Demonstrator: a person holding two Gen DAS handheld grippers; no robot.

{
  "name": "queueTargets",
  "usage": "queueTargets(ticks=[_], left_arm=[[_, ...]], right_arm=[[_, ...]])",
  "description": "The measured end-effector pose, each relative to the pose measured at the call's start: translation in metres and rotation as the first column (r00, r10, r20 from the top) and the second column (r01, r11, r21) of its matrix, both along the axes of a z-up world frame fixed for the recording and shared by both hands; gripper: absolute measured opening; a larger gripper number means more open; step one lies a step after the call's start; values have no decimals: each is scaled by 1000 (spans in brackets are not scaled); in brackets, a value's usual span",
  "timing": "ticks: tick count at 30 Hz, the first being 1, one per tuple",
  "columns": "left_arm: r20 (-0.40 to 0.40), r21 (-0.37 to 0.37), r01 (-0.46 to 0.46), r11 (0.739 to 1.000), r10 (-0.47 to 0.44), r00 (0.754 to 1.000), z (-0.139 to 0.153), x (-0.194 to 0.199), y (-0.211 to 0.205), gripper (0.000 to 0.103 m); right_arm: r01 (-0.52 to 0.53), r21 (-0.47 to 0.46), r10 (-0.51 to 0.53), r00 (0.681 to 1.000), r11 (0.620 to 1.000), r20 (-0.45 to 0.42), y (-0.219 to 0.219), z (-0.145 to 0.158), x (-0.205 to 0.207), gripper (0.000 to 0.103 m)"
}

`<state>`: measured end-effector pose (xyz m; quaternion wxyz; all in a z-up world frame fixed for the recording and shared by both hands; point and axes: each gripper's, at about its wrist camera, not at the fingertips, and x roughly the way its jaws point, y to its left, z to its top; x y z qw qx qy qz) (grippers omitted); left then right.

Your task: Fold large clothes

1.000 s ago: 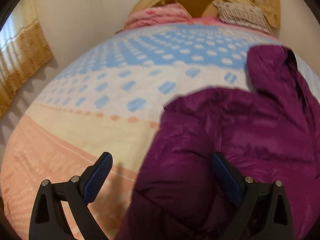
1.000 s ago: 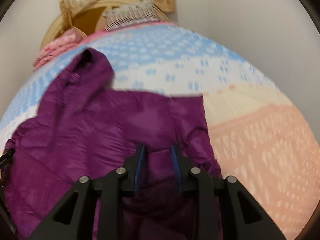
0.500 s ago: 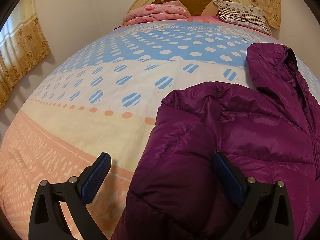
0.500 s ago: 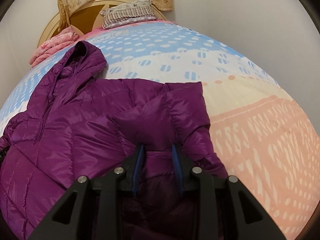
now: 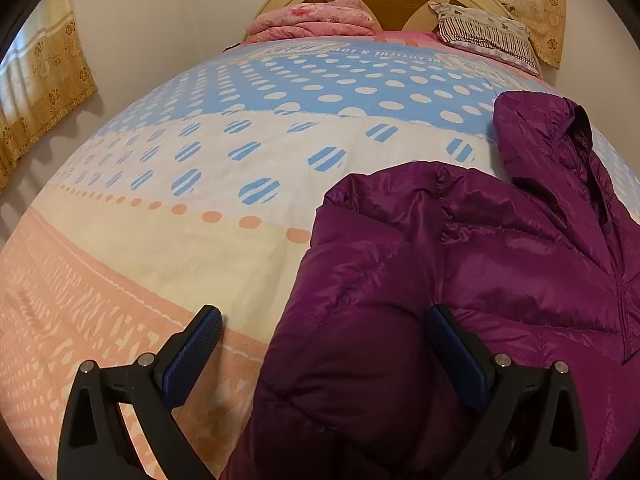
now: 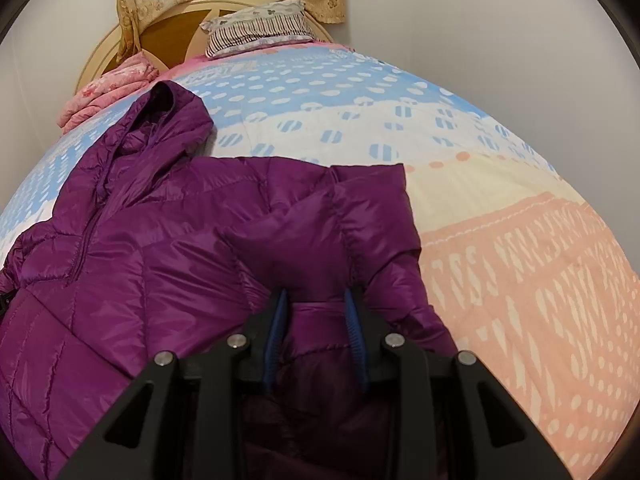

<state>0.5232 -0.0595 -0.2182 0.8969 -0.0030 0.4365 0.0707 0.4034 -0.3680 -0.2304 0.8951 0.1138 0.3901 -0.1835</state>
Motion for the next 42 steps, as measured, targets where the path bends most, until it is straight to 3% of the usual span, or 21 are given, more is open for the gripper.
queueTargets(ticks=[5,8,10,12,15,19,23,27,32,37,40,42], left_arm=[[0,4,0,1000,0,1000,0,0,-1,102],[-25,-2,12,1000,-12,1000,3,1,1,102],[-62,17,24,1000,-23,998,11,2,4,102],[-38,36,31,999,-30,999,29,0,6,102],[60,25,75,997,-77,995,63,3,1,102],[82,20,172,985,-173,981,81,37,-28,102],[45,-2,234,972,-234,971,77,88,-55,102],[30,-62,209,976,-208,978,79,142,-68,102],[13,-91,249,964,-249,968,75,188,-95,102],[-29,-113,267,957,-271,962,52,220,-112,100],[-70,-150,271,951,-284,956,33,232,-118,85],[-105,-198,286,938,-310,945,20,238,-121,66]], right_arm=[[-3,5,3,1000,1000,4,0,0,0,34],[-20,15,20,1000,1000,0,1,0,0,41],[-91,39,92,995,995,-25,5,4,5,66],[-142,60,145,988,988,-49,6,11,7,76],[-174,74,177,984,982,-35,2,30,11,76],[-201,66,202,979,977,0,-8,59,43,77],[-277,60,276,961,959,17,-11,74,96,77],[-294,46,294,956,955,20,-14,75,146,77],[-280,72,278,960,957,40,-22,71,207,77],[-300,108,299,954,948,28,-19,55,247,77],[-307,135,311,950,942,-10,-19,38,266,70],[-319,164,331,942,934,-50,-17,23,278,63]])
